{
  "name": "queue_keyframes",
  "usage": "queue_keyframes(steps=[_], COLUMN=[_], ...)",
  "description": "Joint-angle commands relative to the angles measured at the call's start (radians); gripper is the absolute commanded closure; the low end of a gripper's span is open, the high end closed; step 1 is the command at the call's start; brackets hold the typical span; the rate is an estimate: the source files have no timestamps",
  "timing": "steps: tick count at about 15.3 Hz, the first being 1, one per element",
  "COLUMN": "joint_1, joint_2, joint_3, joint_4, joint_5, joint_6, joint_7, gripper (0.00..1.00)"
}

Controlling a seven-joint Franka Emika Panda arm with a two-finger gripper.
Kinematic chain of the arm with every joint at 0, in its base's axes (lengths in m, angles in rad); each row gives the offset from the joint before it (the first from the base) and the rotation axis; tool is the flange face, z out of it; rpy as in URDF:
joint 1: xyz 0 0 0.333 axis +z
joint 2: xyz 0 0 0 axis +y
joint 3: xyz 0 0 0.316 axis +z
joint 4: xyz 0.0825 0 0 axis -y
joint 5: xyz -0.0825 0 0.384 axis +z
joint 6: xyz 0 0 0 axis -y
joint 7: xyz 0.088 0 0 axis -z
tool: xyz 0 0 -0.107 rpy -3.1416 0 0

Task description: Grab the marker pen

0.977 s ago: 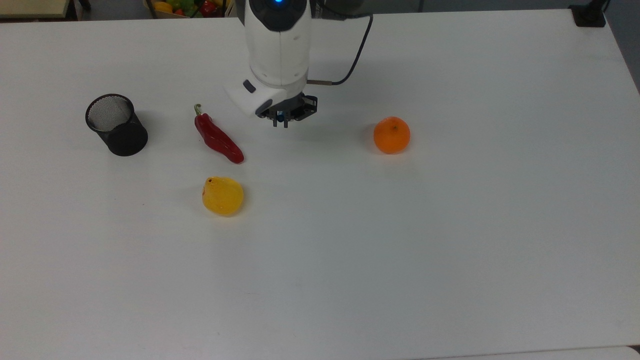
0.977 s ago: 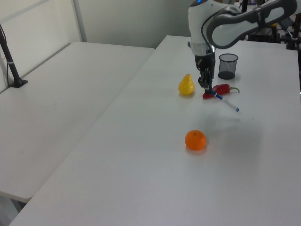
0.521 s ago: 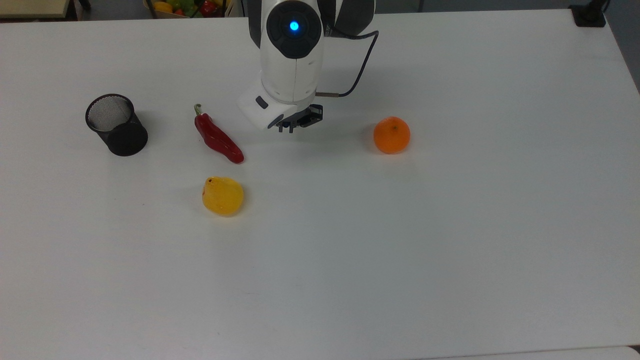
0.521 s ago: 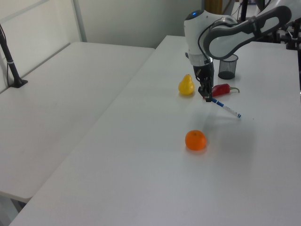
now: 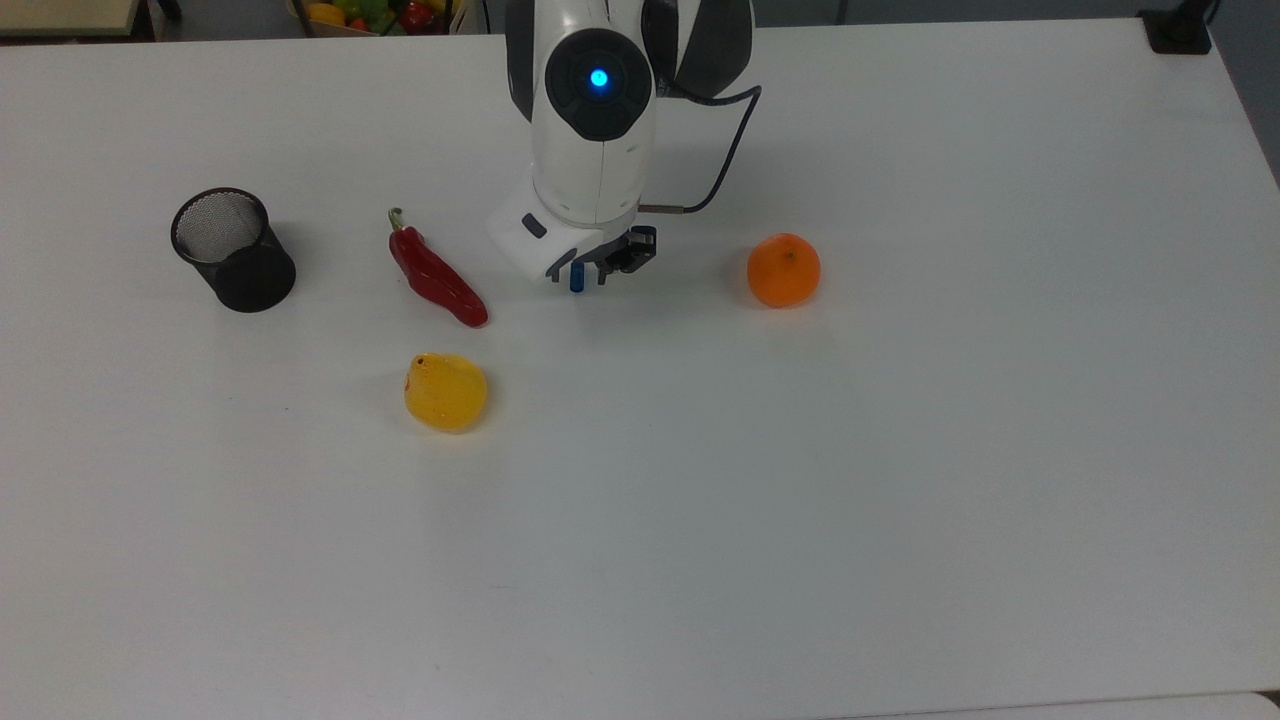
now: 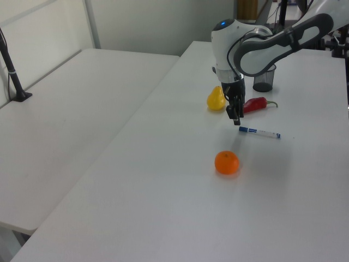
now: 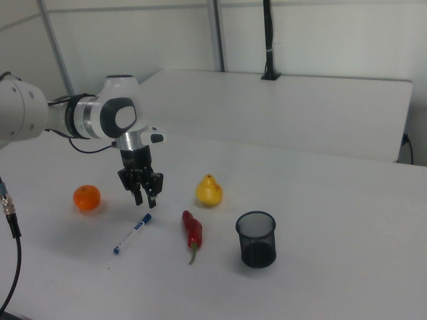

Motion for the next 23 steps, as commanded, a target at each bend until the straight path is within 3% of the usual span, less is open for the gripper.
queue_keyframes(steps=[1, 2, 3, 13, 18, 23], joint_1=[0.009, 0.003, -0.002, -0.127, -0.134, -0.132], joint_2=[-0.012, -0.019, -0.036, -0.289, -0.392, -0.427], joint_3=[-0.009, -0.009, -0.009, -0.008, -0.011, -0.022], joint_4=[-0.005, -0.005, -0.005, -0.034, -0.095, -0.118], joint_5=[-0.017, -0.017, -0.017, 0.027, 0.027, 0.027], joint_6=[0.022, 0.021, 0.021, -0.057, -0.111, -0.118], joint_7=[0.023, 0.03, 0.031, 0.026, 0.02, 0.021], gripper=[0.14, 0.02, 0.0, 0.0, 0.0, 0.0])
